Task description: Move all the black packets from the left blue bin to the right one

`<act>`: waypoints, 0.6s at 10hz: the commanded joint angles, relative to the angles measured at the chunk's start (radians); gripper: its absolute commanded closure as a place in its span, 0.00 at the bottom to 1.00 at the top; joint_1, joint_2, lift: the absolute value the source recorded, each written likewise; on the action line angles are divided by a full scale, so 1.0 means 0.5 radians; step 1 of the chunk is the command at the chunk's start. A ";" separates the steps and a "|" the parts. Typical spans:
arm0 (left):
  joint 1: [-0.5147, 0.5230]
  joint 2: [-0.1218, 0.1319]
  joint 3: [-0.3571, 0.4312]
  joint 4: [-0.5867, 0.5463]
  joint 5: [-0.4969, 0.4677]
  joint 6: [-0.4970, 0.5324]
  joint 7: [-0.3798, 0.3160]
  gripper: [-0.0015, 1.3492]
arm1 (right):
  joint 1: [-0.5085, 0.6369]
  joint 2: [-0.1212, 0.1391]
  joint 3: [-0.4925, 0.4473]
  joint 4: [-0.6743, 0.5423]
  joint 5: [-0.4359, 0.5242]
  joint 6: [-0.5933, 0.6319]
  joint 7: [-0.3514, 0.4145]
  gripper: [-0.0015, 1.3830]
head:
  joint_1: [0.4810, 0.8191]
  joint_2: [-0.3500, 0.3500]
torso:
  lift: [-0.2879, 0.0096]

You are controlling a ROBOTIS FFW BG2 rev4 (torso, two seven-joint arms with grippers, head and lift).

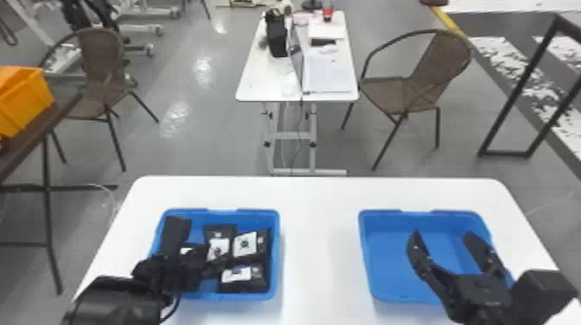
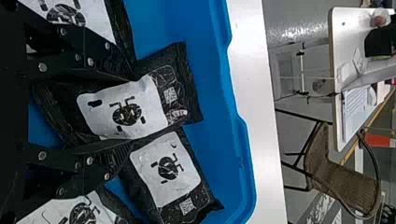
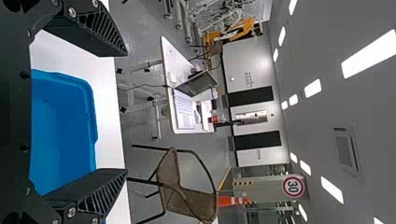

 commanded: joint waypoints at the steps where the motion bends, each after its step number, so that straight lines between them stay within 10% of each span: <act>1: -0.003 -0.003 0.008 0.003 -0.006 0.005 -0.025 0.74 | 0.004 0.000 0.000 0.000 -0.007 0.003 0.000 0.10 | 0.63 0.54 | 0.97; 2: 0.018 -0.003 0.014 -0.055 -0.024 0.042 -0.028 0.87 | 0.007 0.000 0.000 0.003 -0.013 0.003 0.003 0.10 | 0.63 0.54 | 0.97; 6: 0.392 -0.012 0.109 -0.856 -0.122 0.202 -0.335 0.88 | 0.007 0.000 0.000 0.003 -0.025 0.003 0.015 0.10 | 0.63 0.55 | 0.97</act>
